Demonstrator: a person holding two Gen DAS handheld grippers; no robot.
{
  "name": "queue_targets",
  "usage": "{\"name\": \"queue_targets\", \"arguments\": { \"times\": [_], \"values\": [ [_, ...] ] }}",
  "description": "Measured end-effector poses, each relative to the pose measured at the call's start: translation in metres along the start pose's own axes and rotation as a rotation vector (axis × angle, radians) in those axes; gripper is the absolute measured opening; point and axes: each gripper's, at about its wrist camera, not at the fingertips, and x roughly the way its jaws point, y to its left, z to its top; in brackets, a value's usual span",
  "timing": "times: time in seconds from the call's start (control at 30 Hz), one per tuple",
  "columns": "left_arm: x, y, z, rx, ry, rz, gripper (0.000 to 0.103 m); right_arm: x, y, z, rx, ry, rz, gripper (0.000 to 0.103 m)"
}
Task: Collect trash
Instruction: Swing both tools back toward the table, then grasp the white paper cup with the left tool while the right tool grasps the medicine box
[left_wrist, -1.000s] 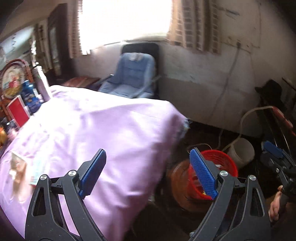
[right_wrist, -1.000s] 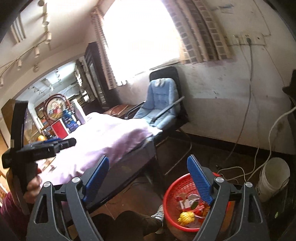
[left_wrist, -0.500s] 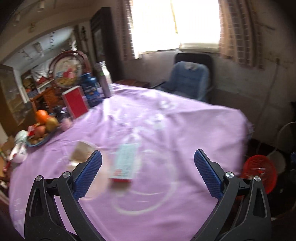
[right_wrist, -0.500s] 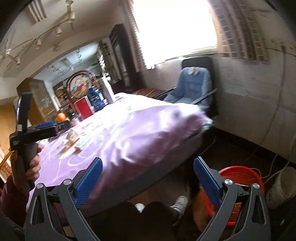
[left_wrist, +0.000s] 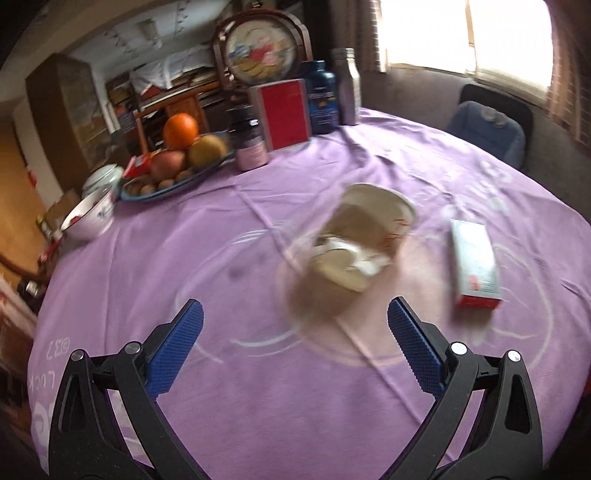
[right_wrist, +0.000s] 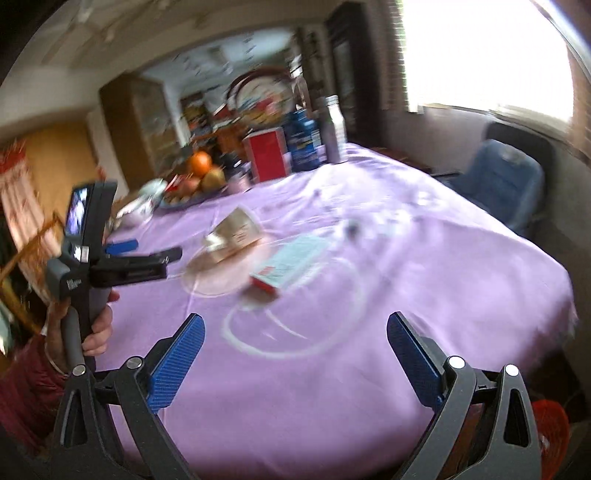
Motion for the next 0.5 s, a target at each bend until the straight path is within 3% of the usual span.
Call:
{"name": "queue_targets", "arguments": {
  "times": [0.07, 0.2, 0.5],
  "values": [
    [0.006, 0.014, 0.001, -0.072, 0.024, 0.059, 0.096, 0.025, 0.021, 0.01, -0.052, 0.036, 0.008, 0.097],
    [0.017, 0.037, -0.001, -0.192, 0.095, 0.019, 0.096, 0.063, 0.048, 0.025, -0.123, 0.102, -0.001, 0.097],
    [0.017, 0.079, 0.0, -0.364, 0.102, 0.058, 0.096, 0.139, 0.071, 0.054, -0.175, 0.199, -0.129, 0.097]
  ]
}}
